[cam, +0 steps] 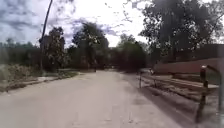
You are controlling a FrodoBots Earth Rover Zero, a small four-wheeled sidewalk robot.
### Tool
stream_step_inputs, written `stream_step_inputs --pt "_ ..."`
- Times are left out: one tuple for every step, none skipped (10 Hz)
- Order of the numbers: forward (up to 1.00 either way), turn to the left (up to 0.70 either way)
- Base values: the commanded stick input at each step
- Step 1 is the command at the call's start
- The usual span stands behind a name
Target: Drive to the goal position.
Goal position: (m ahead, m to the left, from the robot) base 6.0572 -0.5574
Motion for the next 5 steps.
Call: stream_step_inputs --pt "0.85 0.0" --pt "0.85 0.0" --pt "0.85 0.0" --pt "0.85 0.0" --pt "0.85 0.0"
